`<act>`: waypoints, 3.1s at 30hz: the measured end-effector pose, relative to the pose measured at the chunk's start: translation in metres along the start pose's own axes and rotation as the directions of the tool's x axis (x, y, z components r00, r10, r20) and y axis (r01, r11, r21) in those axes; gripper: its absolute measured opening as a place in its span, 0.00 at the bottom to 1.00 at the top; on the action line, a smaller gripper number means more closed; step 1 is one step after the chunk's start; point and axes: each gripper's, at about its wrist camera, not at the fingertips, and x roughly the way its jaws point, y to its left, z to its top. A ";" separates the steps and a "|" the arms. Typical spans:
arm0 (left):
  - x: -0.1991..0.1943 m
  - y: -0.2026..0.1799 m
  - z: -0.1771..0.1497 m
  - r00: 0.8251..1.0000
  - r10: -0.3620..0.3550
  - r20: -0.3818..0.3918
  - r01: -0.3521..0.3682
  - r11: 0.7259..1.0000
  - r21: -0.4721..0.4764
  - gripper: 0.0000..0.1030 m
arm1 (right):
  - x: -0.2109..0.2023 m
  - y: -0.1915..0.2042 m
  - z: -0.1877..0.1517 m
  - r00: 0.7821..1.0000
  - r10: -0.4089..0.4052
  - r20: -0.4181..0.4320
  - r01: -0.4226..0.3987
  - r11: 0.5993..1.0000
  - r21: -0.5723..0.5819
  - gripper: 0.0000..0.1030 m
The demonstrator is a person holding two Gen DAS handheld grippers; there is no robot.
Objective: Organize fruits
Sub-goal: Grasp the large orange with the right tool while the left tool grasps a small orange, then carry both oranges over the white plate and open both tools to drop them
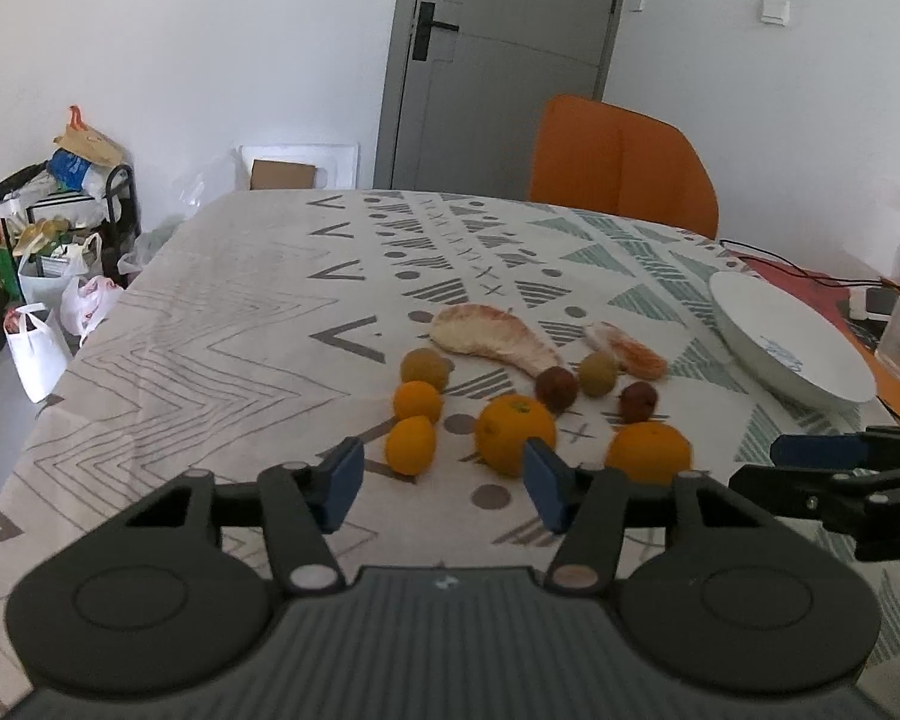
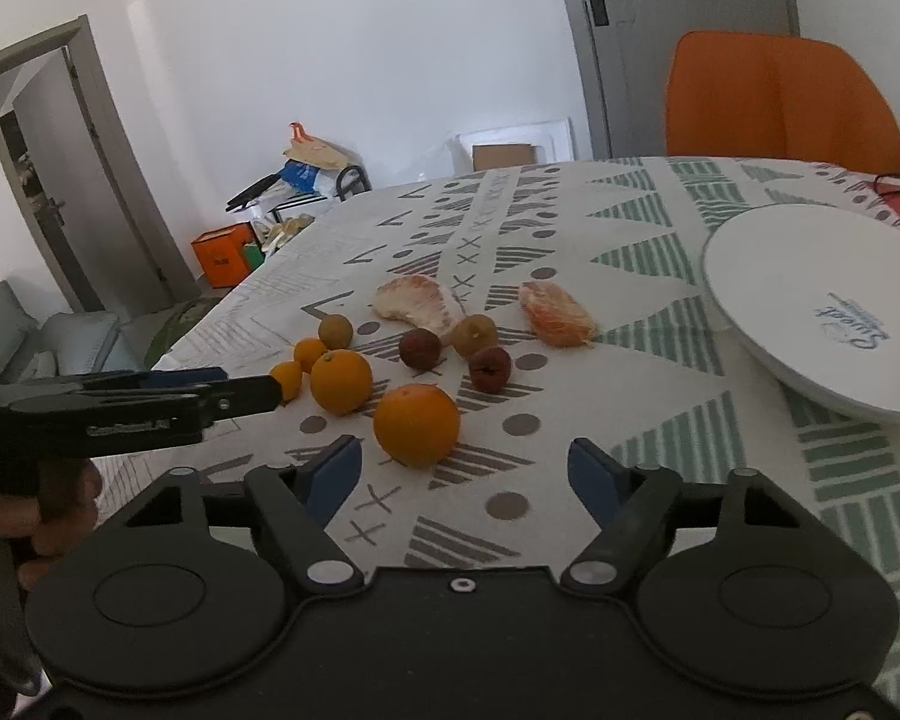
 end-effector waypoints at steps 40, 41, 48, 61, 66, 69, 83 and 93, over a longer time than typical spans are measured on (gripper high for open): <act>-0.001 -0.041 0.028 0.997 -0.042 0.063 0.037 0.996 0.083 0.20 | -0.027 -0.041 0.009 0.985 -0.045 0.164 0.026 0.993 0.111 0.37; -0.002 -0.044 0.029 0.997 -0.046 0.067 0.040 0.995 0.088 0.20 | -0.030 -0.043 0.010 0.984 -0.048 0.173 0.029 0.993 0.113 0.37; -0.006 -0.072 0.034 0.993 -0.074 0.088 0.063 0.991 0.117 0.20 | -0.054 -0.060 0.013 0.970 -0.084 0.227 0.056 0.991 0.125 0.37; 0.000 -0.110 0.041 0.987 -0.132 0.094 0.114 0.977 0.178 0.20 | -0.073 -0.086 0.012 0.954 -0.143 0.265 0.103 0.982 0.160 0.37; 0.008 -0.120 0.042 0.984 -0.155 0.082 0.137 0.971 0.196 0.20 | -0.075 -0.100 0.010 0.948 -0.177 0.265 0.128 0.973 0.189 0.37; 0.015 -0.126 0.044 0.982 -0.173 0.070 0.156 0.968 0.195 0.20 | -0.075 -0.108 0.009 0.947 -0.189 0.261 0.137 0.969 0.207 0.37; 0.058 -0.164 0.055 0.970 -0.242 0.029 0.230 0.947 0.223 0.20 | -0.076 -0.144 0.006 0.931 -0.260 0.255 0.192 0.946 0.260 0.37; 0.086 -0.187 0.056 0.957 -0.289 -0.019 0.285 0.928 0.240 0.20 | -0.065 -0.161 0.000 0.932 -0.296 0.211 0.232 0.931 0.282 0.37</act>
